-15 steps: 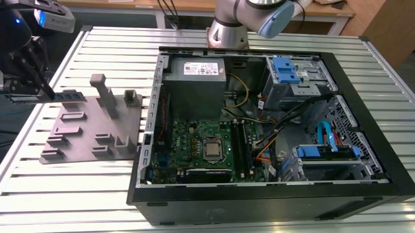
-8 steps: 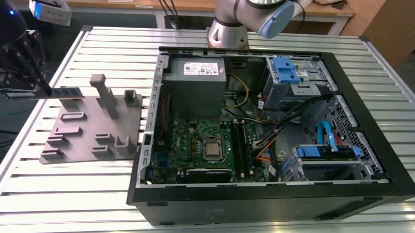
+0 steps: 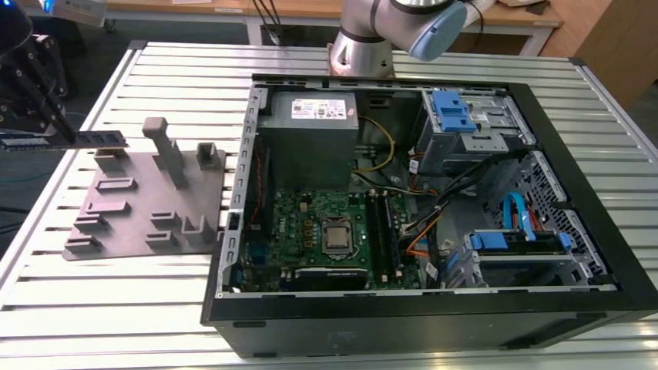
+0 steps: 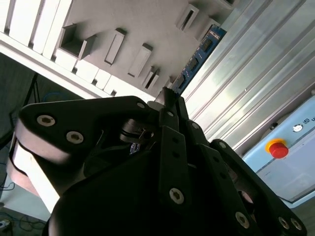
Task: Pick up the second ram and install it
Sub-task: 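Pick up the second ram and move it above second insertion slot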
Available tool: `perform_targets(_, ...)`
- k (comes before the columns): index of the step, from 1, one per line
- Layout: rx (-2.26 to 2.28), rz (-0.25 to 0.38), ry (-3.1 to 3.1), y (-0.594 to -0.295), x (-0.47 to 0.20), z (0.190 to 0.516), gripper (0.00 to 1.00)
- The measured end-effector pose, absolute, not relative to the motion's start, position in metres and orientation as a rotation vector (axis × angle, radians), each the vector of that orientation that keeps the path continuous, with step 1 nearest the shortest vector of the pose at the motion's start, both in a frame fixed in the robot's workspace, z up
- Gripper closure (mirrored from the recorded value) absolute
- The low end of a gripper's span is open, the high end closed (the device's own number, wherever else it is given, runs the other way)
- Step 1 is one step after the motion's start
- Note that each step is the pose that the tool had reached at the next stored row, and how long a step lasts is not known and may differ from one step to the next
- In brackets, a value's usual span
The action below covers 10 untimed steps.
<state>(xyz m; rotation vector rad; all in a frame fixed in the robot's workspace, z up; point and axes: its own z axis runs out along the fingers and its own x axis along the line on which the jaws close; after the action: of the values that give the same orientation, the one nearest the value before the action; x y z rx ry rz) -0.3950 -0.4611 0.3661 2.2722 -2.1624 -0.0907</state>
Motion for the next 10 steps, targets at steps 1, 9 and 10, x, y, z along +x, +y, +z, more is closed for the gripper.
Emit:
perform_targets(1,2.272,-0.091,-2.162,-0.461,-0.395,0.368,0.89)
perform_targets(9,2.272,-0.091,-2.162,-0.461,-0.395,0.382,0.89)
perform_targets(10,2.272,-0.091,-2.162,-0.461,-0.395,0.384,0.89)
